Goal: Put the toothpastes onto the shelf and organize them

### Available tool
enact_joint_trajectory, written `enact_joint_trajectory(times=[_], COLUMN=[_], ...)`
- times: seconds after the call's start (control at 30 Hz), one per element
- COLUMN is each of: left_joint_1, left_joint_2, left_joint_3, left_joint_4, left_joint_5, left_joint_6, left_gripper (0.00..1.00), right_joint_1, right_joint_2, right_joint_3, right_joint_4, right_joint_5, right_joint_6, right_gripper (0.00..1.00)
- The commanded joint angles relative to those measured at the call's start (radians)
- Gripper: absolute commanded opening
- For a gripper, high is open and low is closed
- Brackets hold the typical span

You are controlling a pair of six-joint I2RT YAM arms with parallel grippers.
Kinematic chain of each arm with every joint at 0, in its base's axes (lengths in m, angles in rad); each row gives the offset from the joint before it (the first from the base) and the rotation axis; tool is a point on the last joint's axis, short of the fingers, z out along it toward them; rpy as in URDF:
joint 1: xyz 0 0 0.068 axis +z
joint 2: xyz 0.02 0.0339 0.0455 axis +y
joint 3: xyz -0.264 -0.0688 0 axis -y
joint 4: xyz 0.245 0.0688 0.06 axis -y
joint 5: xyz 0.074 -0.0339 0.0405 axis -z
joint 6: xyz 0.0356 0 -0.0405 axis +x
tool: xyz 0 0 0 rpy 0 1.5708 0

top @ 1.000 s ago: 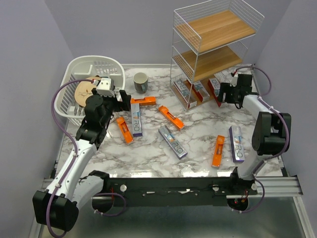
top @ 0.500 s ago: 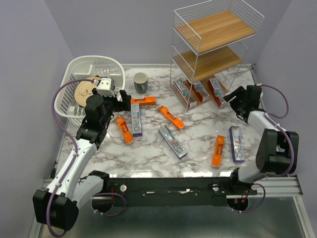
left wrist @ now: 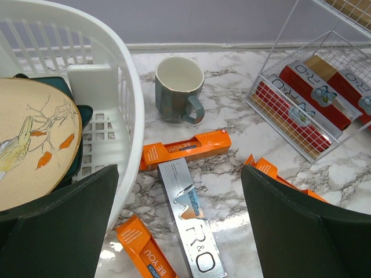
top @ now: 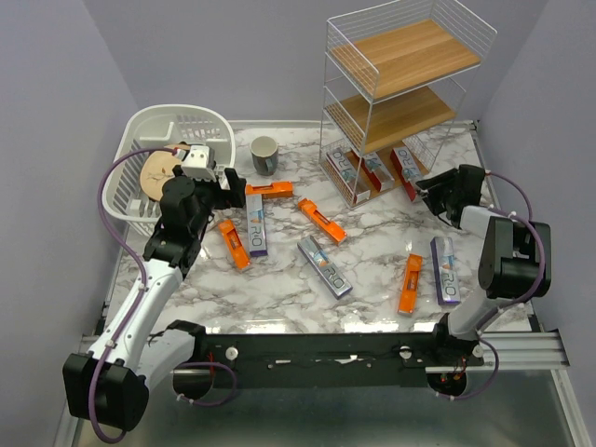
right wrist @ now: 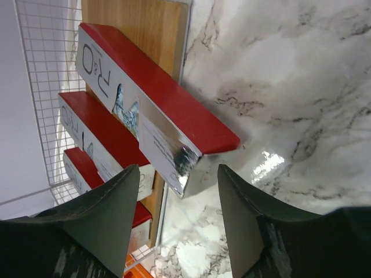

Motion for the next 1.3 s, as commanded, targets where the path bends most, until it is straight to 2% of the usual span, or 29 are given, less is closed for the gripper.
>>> enact_joint_trajectory(times=[0.0, 0.63, 1.27], left_joint_1=[0.013, 0.03, 0.041], left_joint_2=[0.001, 0.022, 0.033], left_joint_3=[0.031, 0.037, 0.042], left_joint_4=[0.008, 0.008, 0.01], left_joint_5=[0.016, 0.041, 0.058], left_joint_6=[0.001, -0.014, -0.025], left_gripper=[0.99, 0.99, 0.99], right_joint_1=[-0.005, 0.003, 0.029], right_joint_2=[0.053, 0.242, 0.3], right_joint_3=[0.055, 0.23, 0.313], right_joint_4=[0.082, 0.155, 0.139], right_joint_5=[-0.049, -0.137, -0.131], right_joint_6=[0.04, 0.09, 0.094], right_gripper=[0.64, 0.59, 0.59])
